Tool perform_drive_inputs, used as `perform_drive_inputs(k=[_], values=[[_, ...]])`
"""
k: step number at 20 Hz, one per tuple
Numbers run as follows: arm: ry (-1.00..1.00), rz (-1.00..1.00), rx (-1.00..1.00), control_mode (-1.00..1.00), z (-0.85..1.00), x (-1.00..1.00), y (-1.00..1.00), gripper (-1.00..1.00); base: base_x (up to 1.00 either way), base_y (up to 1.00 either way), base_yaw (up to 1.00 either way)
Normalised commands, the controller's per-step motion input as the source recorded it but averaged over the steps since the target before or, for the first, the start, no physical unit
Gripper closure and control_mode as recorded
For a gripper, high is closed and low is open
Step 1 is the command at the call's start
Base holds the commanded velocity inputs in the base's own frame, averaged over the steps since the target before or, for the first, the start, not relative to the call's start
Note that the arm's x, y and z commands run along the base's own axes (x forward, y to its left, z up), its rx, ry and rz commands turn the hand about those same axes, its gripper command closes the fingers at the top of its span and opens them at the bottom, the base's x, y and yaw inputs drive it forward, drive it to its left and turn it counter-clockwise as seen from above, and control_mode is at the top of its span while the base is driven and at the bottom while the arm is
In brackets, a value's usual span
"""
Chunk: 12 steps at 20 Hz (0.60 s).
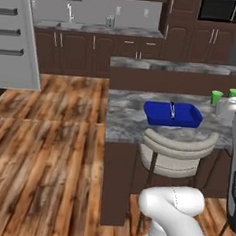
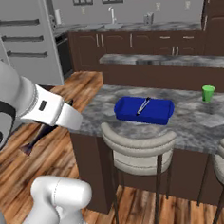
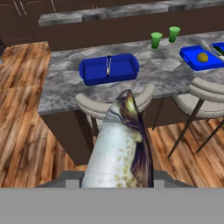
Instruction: Gather the lemon and cucumber from the fridge and place them on a tray on the dining counter. Then gather the fish and steak from the fridge and place them on the other tray.
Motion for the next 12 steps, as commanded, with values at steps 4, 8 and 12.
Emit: perform_drive_inputs(k=[4,8,12], values=[[0.0,0.0,0.0,1.0,0.0,0.0,0.0,1.0,0.44,-0.47,-0.36],[0.0,0.0,0.0,1.0,0.0,0.0,0.0,1.0,0.58,-0.1,-0.32],[0.0,0.0,0.0,1.0,0.0,0.0,0.0,1.0,0.76,0.04,-0.18]])
